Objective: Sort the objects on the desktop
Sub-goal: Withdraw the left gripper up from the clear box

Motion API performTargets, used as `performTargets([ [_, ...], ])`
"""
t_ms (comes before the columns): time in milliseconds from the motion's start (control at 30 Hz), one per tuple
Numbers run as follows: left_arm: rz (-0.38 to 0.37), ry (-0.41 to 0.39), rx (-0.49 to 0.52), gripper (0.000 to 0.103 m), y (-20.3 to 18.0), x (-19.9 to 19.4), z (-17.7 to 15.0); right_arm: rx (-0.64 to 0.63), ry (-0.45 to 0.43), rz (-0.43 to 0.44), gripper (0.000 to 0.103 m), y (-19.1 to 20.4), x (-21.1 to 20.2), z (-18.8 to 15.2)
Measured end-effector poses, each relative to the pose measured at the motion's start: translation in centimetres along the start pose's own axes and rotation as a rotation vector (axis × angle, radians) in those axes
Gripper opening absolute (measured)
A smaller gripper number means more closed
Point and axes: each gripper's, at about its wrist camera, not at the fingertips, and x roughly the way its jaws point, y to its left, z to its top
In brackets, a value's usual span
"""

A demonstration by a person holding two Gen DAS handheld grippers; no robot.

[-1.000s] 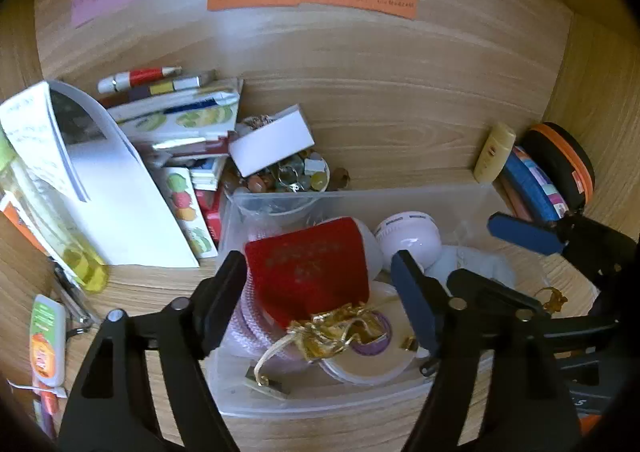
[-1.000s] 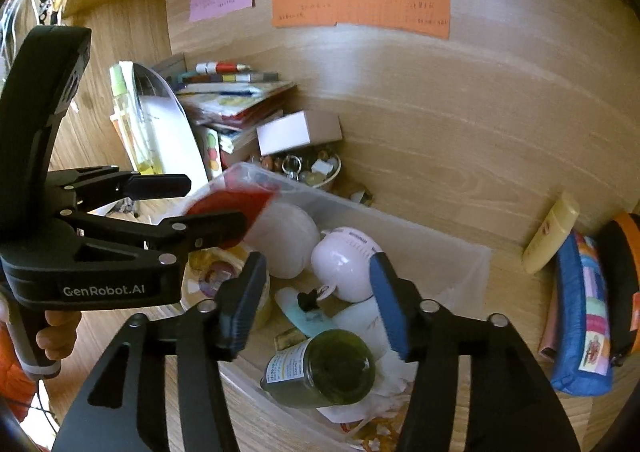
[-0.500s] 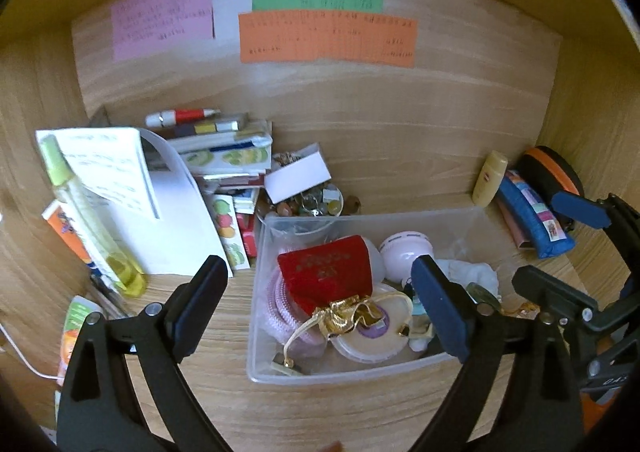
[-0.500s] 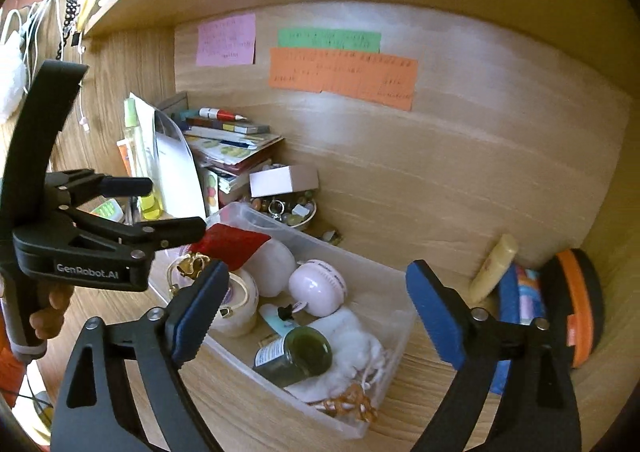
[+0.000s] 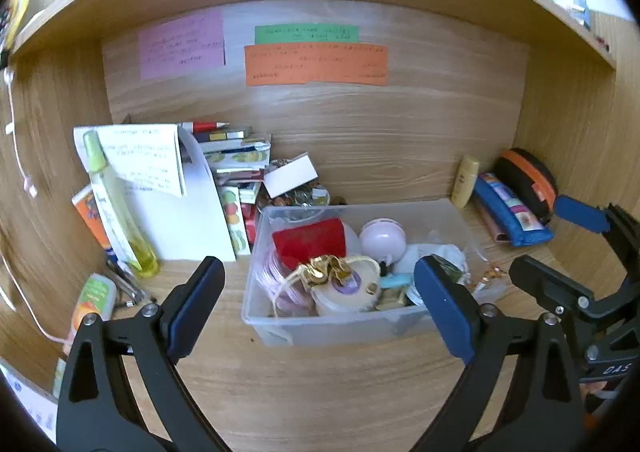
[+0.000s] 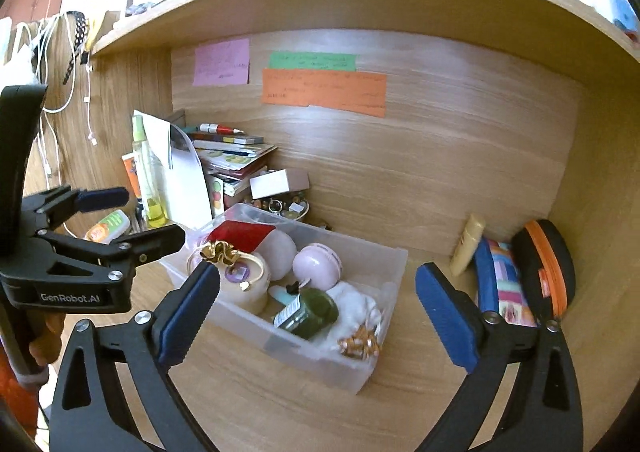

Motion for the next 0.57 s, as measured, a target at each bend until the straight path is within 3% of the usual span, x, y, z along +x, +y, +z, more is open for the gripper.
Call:
performTargets([
  [167, 0.011, -0.023, -0.008, 0.097, -0.1, -1.3, -0.8, -0.001, 0.005, -0.038, 0.103, 0.3, -1.1, -0.9],
  [567, -0.025, -0.045, 0.01, 0.099, -0.9, -2.7, -1.9, 0.063, 0.042, -0.025, 0.103, -0.2, -1.3, -2.1],
])
